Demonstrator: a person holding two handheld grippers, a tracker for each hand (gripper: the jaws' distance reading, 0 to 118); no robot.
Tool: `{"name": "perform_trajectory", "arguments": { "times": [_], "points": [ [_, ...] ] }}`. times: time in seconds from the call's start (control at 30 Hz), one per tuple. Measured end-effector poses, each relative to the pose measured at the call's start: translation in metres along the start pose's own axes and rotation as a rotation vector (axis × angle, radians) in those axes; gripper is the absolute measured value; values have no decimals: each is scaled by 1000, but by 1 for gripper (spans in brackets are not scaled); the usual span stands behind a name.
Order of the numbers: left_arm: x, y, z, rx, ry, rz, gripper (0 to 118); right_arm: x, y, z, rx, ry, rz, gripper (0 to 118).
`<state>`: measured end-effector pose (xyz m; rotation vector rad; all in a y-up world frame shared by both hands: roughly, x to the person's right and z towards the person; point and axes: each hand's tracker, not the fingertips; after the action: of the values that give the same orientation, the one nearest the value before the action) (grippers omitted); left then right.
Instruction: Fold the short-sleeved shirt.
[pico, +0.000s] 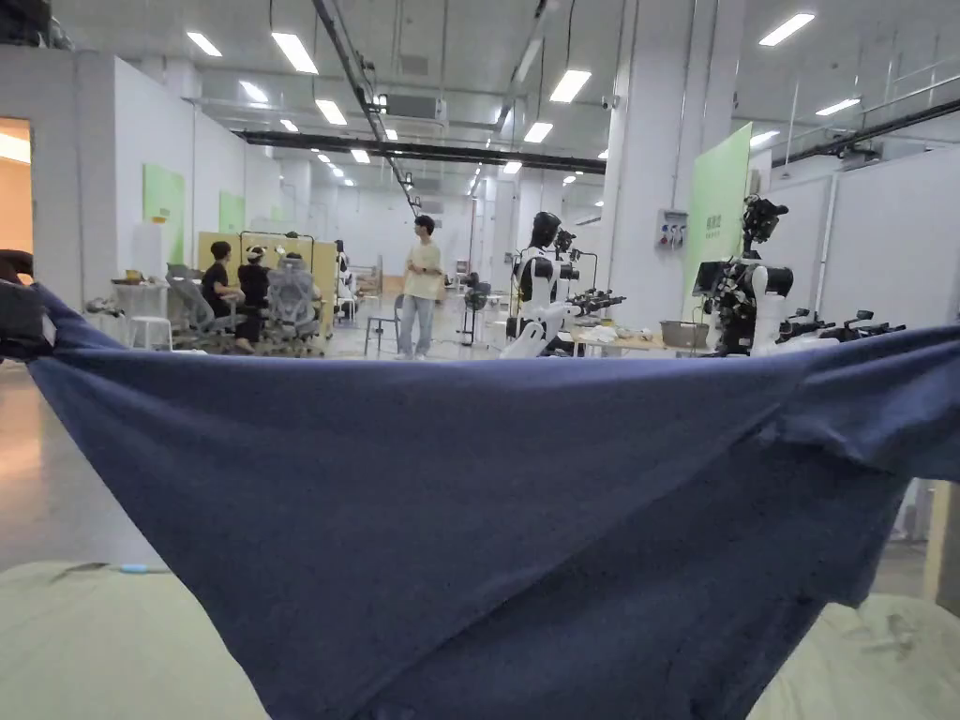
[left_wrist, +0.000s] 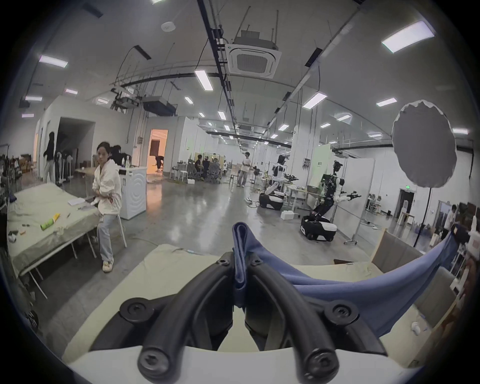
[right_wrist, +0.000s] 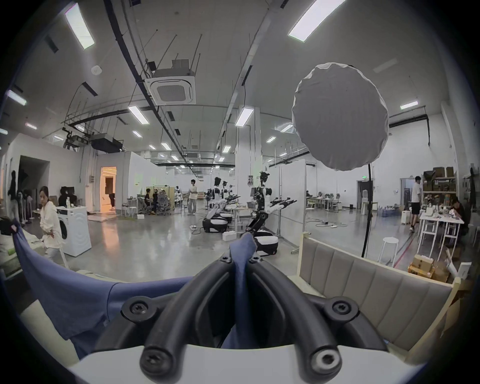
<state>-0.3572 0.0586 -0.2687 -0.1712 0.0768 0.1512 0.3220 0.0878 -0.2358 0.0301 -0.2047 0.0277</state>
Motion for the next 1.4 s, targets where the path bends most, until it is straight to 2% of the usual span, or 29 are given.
{"name": "perform_trajectory", "arguments": {
  "times": [0.07,0.2,0.37,0.5,0.6,0.7,0.87,1.0,1.27,1.4],
  "points": [
    [10,2,-18,17,8,-25,5,-4,-1,-19,17,-19,23,5],
    [22,-3,-56,40,17,0,5,-4,-7,-53,38,-45,12,5],
    [36,-40,-97,10,51,-24,5,0,-42,-80,29,-43,14,5],
    [41,-93,-125,-66,26,-47,5,4,-103,-92,-24,-30,51,5],
    [45,-142,-130,-91,26,-48,5,9,-156,-93,-83,-19,47,6],
    [46,-191,-129,-162,-18,26,5,11,-211,-86,-142,-26,42,5],
    [51,-255,-110,-247,-34,-60,5,13,-281,-41,-216,-4,45,5],
    [42,-283,-78,-280,-39,-52,5,23,-311,5,-251,0,44,5],
    [9,-304,20,-313,-77,-43,5,55,-316,117,-275,12,16,5],
    [-15,-321,73,-357,-96,-25,5,71,-319,172,-302,26,30,5]
  ]
}}
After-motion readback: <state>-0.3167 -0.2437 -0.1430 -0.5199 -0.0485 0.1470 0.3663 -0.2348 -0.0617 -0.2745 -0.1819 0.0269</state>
